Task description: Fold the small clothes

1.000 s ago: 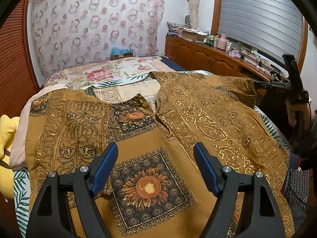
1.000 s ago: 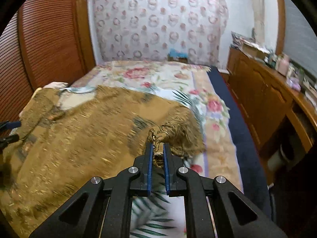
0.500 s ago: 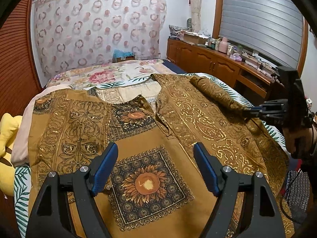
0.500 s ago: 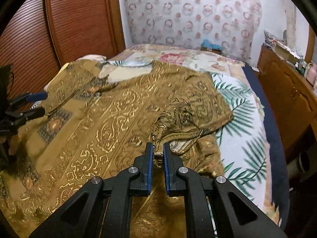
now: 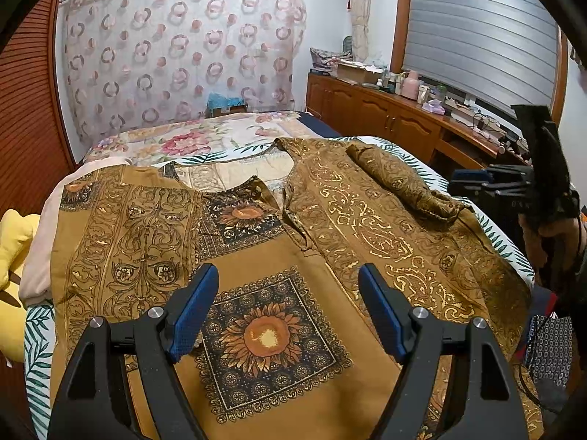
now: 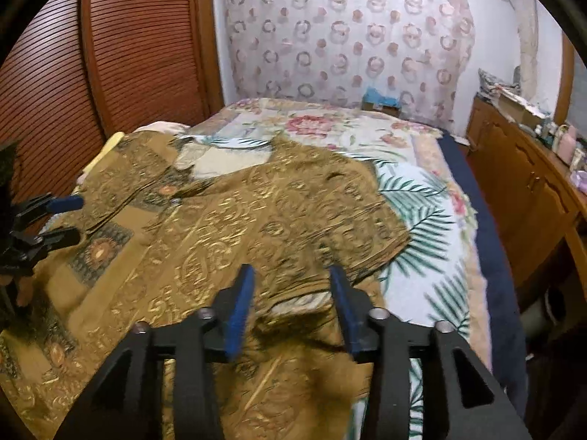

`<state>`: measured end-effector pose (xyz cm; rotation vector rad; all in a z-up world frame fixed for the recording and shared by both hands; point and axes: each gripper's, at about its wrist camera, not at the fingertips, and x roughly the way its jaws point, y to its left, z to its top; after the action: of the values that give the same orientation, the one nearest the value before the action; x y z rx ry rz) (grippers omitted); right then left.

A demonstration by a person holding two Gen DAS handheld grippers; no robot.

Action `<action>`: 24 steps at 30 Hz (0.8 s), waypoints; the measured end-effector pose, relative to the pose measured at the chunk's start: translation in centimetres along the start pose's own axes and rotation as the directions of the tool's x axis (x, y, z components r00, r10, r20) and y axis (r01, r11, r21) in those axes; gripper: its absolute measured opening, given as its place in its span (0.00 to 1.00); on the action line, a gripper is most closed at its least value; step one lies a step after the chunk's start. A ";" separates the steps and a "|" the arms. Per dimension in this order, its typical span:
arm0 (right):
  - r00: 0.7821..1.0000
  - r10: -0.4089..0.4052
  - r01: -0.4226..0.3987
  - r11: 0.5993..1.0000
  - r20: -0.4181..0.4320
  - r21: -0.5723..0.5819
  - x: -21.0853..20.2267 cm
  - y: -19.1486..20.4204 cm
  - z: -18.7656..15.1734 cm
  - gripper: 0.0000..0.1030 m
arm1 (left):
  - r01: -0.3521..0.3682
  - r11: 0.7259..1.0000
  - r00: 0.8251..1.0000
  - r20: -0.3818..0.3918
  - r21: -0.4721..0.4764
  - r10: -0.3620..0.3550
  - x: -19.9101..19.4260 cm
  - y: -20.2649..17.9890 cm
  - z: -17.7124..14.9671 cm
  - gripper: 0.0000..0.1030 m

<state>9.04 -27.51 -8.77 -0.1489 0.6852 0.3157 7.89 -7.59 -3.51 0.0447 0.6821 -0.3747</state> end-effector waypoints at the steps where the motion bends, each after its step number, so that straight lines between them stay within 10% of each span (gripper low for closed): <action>1: 1.000 -0.003 0.003 1.000 -0.002 0.008 0.2 -0.2 0.1 0.47 | 0.001 1.000 1.000 0.001 -0.001 -0.001 0.0 0.1 0.0 0.77; 20: 0.989 0.046 -0.011 0.973 -0.144 0.230 8.7 -6.0 2.4 0.48 | 0.008 1.000 1.000 -0.001 -0.008 -0.008 -0.2 0.4 0.1 0.77; 24: 0.989 0.019 0.009 0.983 -0.148 0.185 8.9 -5.9 2.5 0.27 | 0.006 1.000 1.000 -0.001 -0.009 -0.006 -0.2 0.4 0.1 0.77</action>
<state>19.01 -30.33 -12.34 0.0073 0.8595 0.2458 7.95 -7.13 -3.35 0.0345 0.6851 -0.3777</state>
